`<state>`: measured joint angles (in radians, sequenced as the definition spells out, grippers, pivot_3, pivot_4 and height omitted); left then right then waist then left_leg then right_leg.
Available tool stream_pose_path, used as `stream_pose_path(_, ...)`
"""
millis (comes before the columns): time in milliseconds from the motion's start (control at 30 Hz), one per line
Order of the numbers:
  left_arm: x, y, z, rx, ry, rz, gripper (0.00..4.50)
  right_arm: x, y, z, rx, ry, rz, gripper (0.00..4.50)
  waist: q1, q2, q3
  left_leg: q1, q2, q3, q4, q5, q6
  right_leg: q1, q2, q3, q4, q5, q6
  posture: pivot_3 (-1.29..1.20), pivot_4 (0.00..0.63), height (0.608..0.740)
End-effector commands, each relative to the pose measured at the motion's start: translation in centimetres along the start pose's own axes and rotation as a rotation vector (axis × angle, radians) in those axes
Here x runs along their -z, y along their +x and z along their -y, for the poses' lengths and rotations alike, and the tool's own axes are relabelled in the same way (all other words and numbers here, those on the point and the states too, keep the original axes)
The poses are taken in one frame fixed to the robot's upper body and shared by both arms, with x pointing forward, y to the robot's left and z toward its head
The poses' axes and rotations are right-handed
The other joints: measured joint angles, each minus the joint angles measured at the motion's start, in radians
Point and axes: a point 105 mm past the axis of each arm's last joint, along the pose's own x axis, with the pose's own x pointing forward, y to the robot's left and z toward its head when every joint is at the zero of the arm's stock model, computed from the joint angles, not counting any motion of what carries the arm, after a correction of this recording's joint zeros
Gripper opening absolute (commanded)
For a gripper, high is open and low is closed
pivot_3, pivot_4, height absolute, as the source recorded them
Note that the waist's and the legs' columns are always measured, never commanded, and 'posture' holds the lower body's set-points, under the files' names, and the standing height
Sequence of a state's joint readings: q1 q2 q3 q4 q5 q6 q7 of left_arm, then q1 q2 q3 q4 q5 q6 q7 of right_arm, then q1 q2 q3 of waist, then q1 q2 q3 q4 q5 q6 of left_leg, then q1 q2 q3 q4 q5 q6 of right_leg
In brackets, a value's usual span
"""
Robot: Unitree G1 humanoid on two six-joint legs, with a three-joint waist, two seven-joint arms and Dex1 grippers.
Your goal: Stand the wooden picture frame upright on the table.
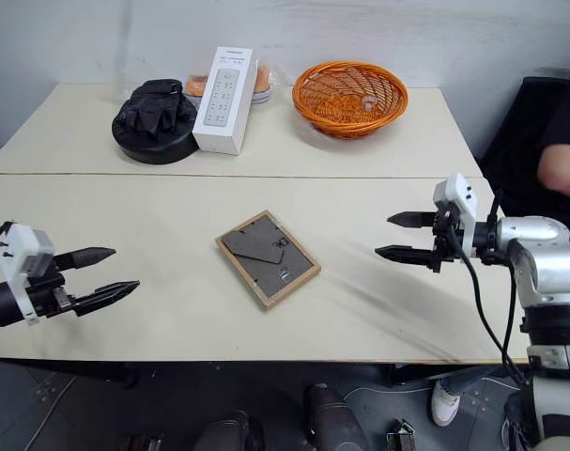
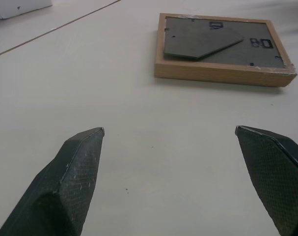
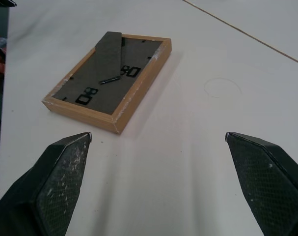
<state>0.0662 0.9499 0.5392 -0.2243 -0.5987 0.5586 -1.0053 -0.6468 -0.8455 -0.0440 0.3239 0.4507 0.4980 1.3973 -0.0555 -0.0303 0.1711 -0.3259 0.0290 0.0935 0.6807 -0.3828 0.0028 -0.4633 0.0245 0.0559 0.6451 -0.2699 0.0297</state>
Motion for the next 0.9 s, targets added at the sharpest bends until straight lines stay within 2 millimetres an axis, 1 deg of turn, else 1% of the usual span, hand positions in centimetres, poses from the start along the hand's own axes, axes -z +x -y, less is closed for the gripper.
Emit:
stream_pose_path(33,-1.0,-0.3,0.3,0.014,0.055,0.009,4.5,-0.7,0.2,-0.1,-0.016,-0.032,0.009,4.49,0.001,0.0,0.0,-0.001,0.0,0.0,0.0,0.0,0.0,-0.001,0.0,0.0,0.0,0.0,0.0,0.0,0.15,0.74)
stream_pose_path(200,-0.5,0.7,0.9,0.001,0.04,-0.001,4.5,-0.7,1.2,0.2,0.017,-0.065,0.011,4.49,0.001,0.0,0.0,-0.002,0.0,-0.001,0.0,0.0,0.0,-0.001,-0.001,-0.001,-0.001,0.0,0.0,0.0,0.15,0.74)
stream_pose_path(333,0.6,2.5,2.0,0.055,0.078,-0.056,4.5,-0.7,2.7,0.7,0.065,-0.117,-0.004,4.49,-0.001,0.0,0.0,-0.002,0.0,-0.001,0.0,0.0,0.0,-0.001,-0.001,-0.001,0.0,0.0,0.0,0.0,0.15,0.74)
stream_pose_path(367,1.0,3.1,2.3,0.077,0.098,-0.078,4.5,-0.7,3.2,0.9,0.075,-0.127,-0.009,4.31,-0.002,0.0,0.0,-0.002,0.0,-0.001,0.0,0.0,0.0,-0.001,-0.001,-0.001,0.0,0.0,0.0,0.0,0.15,0.74)
stream_pose_path(467,2.7,5.5,2.9,0.167,0.17,-0.163,3.93,-0.3,5.4,1.2,0.083,-0.191,-0.043,3.6,-0.003,0.0,0.0,-0.001,0.0,0.0,0.001,0.0,-0.001,-0.001,-0.001,0.0,0.002,0.0,0.0,0.0,0.15,0.74)
stream_pose_path(500,3.0,6.0,2.9,0.181,0.189,-0.178,3.62,-0.2,5.9,1.3,0.082,-0.202,-0.049,3.25,-0.003,0.0,0.0,0.0,-0.001,0.0,0.001,0.001,-0.001,-0.001,-0.001,0.0,0.002,0.0,0.0,0.0,0.15,0.74)
stream_pose_path(533,3.1,7.0,2.6,0.191,0.206,-0.18,3.3,0.0,6.8,1.3,0.078,-0.219,-0.062,2.91,-0.003,0.0,0.0,0.0,-0.001,0.0,0.001,0.001,-0.001,-0.001,-0.001,0.0,0.003,0.0,0.0,0.0,0.15,0.74)
stream_pose_path(600,3.1,8.4,2.0,0.206,0.223,-0.177,2.65,0.4,8.0,1.4,0.074,-0.236,-0.08,2.16,-0.002,0.001,0.0,0.0,-0.001,0.0,0.001,0.001,-0.002,-0.001,-0.001,0.0,0.003,0.0,0.0,0.0,0.15,0.74)
stream_pose_path(633,3.0,9.1,1.9,0.216,0.236,-0.178,2.4,0.6,8.7,1.3,0.064,-0.251,-0.093,1.88,-0.002,0.001,0.0,-0.001,-0.001,0.0,0.001,0.001,-0.002,-0.001,-0.001,0.0,0.003,0.0,0.0,0.0,0.15,0.74)
stream_pose_path(667,3.0,9.5,1.7,0.224,0.246,-0.179,2.05,0.7,9.1,1.3,0.058,-0.26,-0.101,1.5,-0.002,0.001,0.0,-0.002,-0.001,0.0,0.001,0.001,-0.002,-0.002,-0.001,0.0,0.003,0.0,0.0,0.0,0.15,0.74)
stream_pose_path(733,2.7,10.8,1.7,0.262,0.266,-0.169,1.46,1.3,10.6,1.0,0.036,-0.292,-0.124,0.86,-0.002,0.001,0.0,-0.003,0.0,0.0,0.002,0.003,-0.005,-0.003,-0.001,-0.001,0.003,0.0,0.0,0.0,0.15,0.74)
stream_pose_path(800,2.4,11.7,1.8,0.287,0.265,-0.151,0.85,1.7,11.6,0.8,0.028,-0.307,-0.133,0.18,-0.005,0.001,0.0,-0.005,0.0,0.001,0.002,0.003,-0.005,-0.004,-0.001,-0.001,0.003,0.0,0.0,0.0,0.15,0.74)
stream_pose_path(833,2.2,12.2,1.9,0.301,0.258,-0.14,0.55,1.8,12.0,0.7,0.02,-0.31,-0.135,0.0,-0.005,0.001,0.0,-0.006,0.0,0.001,0.002,0.003,-0.005,-0.005,-0.001,-0.001,0.005,0.001,0.001,0.0,0.15,0.74)
stream_pose_path(900,1.7,13.2,1.8,0.308,0.252,-0.127,0.05,2.2,12.6,-0.1,-0.014,-0.308,-0.14,0.0,-0.004,0.0,0.0,-0.009,0.0,0.001,0.003,0.003,-0.005,-0.008,-0.001,0.0,0.006,0.001,0.001,0.0,0.15,0.74)
